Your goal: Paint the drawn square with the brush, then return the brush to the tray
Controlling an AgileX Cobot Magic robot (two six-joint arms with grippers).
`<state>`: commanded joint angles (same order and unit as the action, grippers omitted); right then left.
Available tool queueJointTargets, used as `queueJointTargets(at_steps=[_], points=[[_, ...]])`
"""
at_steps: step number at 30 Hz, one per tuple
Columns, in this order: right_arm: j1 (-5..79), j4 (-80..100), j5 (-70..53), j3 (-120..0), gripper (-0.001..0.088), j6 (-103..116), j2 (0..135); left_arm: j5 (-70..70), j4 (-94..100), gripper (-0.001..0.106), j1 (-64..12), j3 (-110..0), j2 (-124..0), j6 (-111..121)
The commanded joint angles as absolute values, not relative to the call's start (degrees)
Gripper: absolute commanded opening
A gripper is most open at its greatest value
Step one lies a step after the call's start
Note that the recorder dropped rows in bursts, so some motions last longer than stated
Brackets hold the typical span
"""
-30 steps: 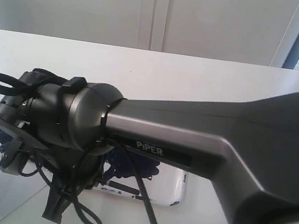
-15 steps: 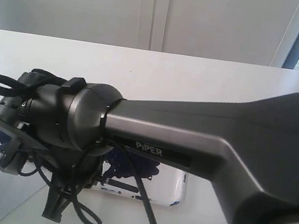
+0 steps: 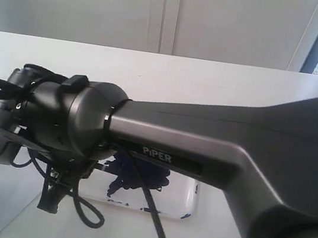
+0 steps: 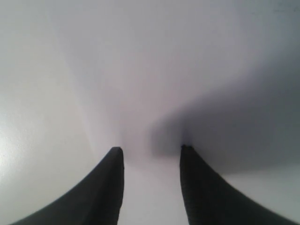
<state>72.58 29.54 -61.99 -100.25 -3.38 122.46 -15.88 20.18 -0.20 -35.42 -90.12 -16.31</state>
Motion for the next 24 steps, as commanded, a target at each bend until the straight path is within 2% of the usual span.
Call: queueJointTargets(at_steps=[11,16,24], points=[[72.6,31.0,-62.0,-102.2,0.0000,-4.7,125.3,-15.9,19.9,0.046,-0.2,-35.4,-90.1,-16.3],[72.6,31.2,-59.8,-102.2,0.0000,-5.2,125.5,-15.6,16.5,0.057,-0.2,-35.4,-90.3,-16.3],[72.6,31.7,-58.7,-102.2,0.0000,-4.8,125.5,-16.2,15.2,0.056,-0.1,-35.4,-89.6,-15.0]])
